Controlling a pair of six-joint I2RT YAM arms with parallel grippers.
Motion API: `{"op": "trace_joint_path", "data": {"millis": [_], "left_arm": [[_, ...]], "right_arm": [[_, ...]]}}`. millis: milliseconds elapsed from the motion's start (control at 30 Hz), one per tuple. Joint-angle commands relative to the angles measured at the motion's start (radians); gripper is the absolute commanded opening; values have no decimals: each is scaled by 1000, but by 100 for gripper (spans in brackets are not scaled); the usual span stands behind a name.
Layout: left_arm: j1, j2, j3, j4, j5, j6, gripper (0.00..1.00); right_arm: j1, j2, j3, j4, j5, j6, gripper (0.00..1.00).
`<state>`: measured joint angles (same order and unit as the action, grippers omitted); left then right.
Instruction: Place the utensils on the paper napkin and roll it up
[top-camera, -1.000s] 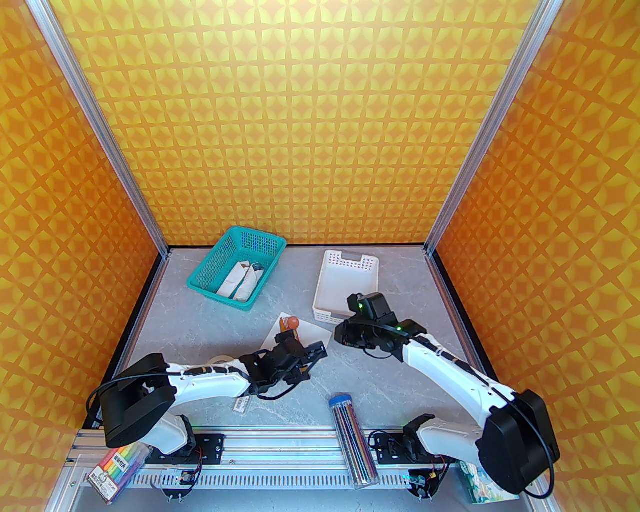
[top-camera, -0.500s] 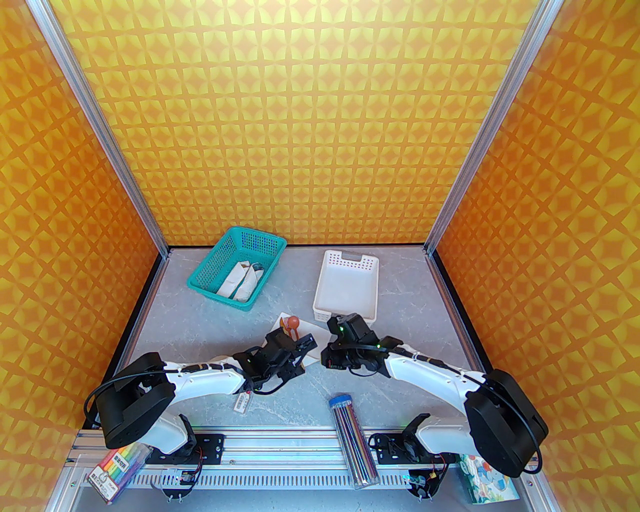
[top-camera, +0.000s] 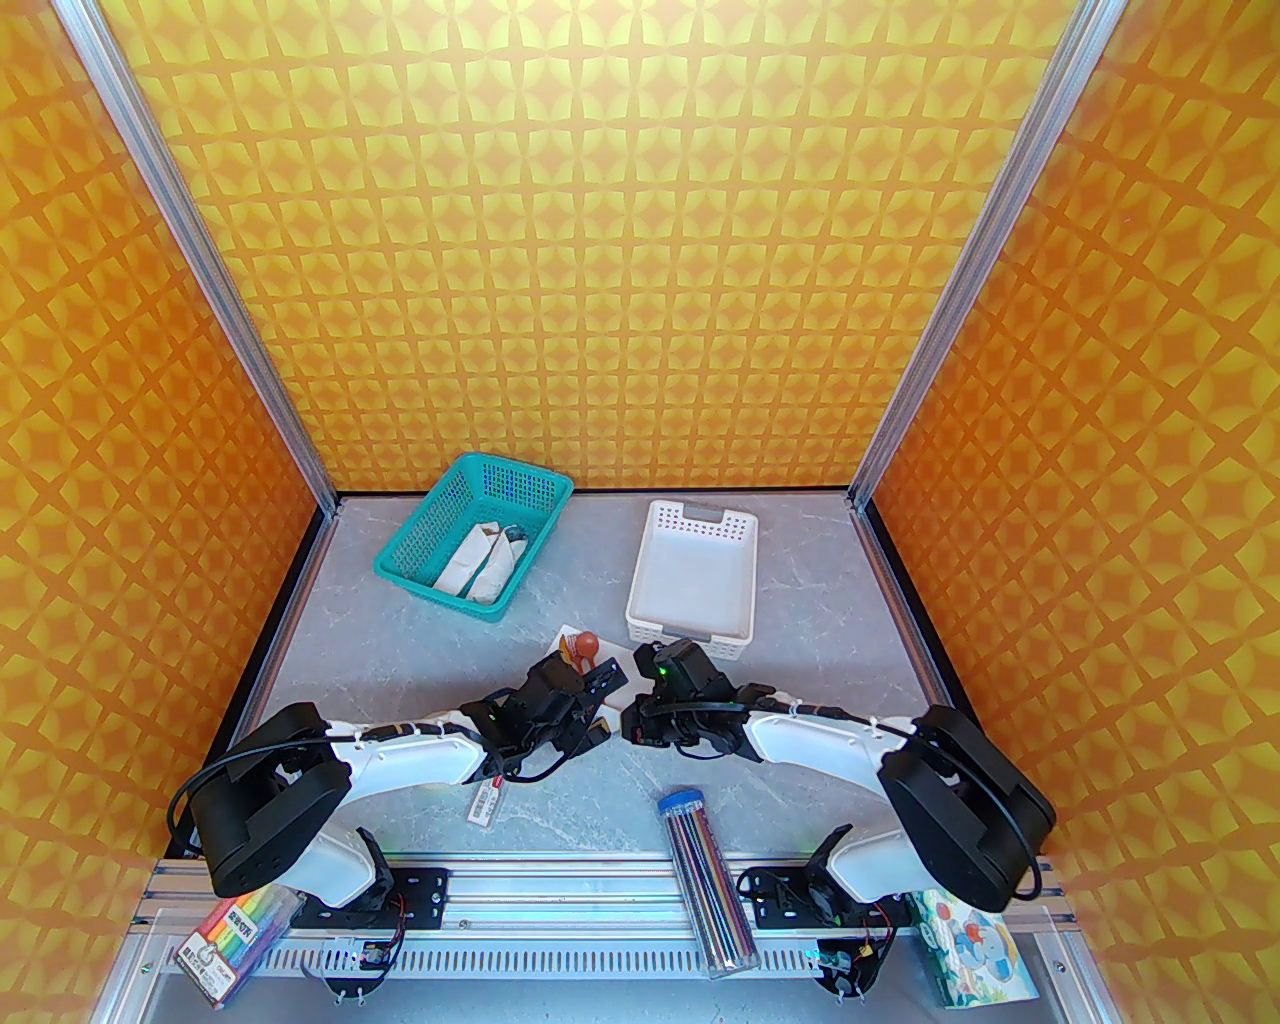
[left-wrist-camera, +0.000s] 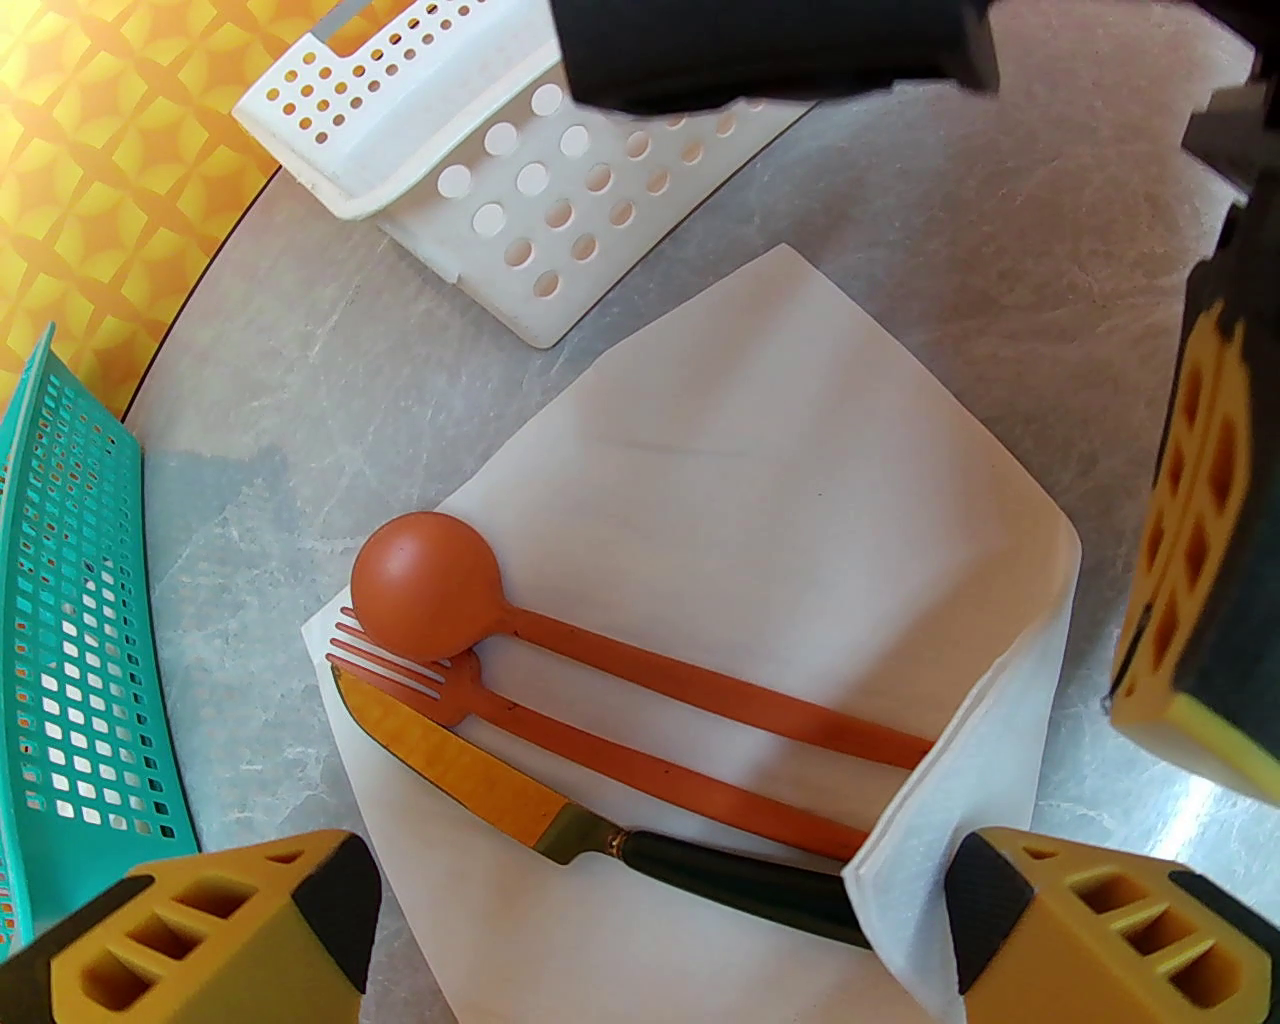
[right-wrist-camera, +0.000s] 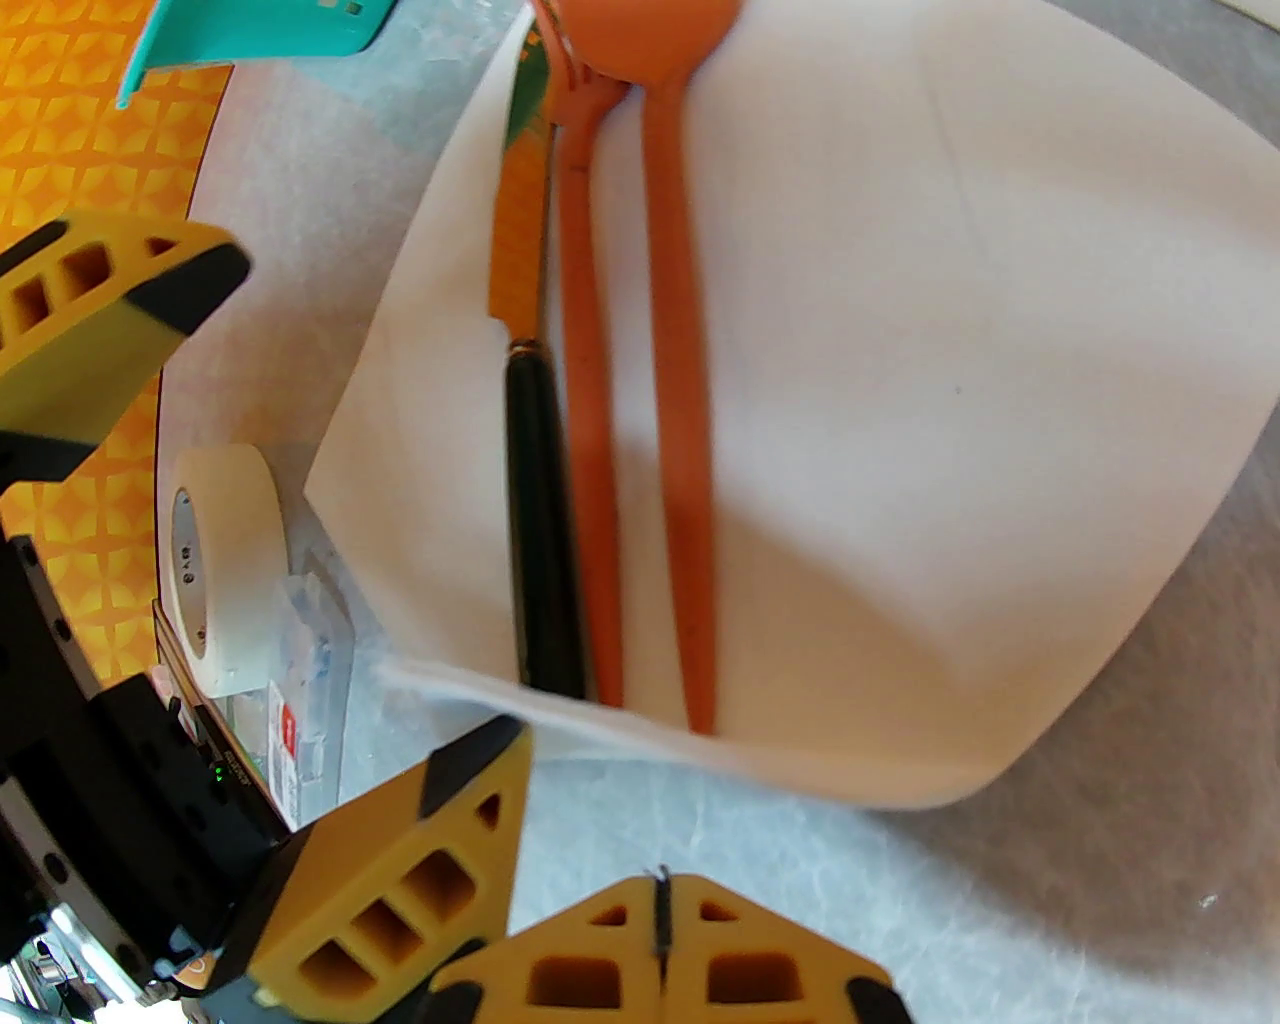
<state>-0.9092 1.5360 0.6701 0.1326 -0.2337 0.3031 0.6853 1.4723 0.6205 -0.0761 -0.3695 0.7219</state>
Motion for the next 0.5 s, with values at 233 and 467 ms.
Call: {"op": "trace_joint_path", "data": {"millis": [233, 467], "left_arm": [[15, -4, -13, 24, 27, -24, 99], [17, 4, -12, 24, 30, -27, 99]], "right_arm": [[8, 58, 31, 49, 43, 16, 0], [8, 82, 51, 53, 51, 14, 0]]}}
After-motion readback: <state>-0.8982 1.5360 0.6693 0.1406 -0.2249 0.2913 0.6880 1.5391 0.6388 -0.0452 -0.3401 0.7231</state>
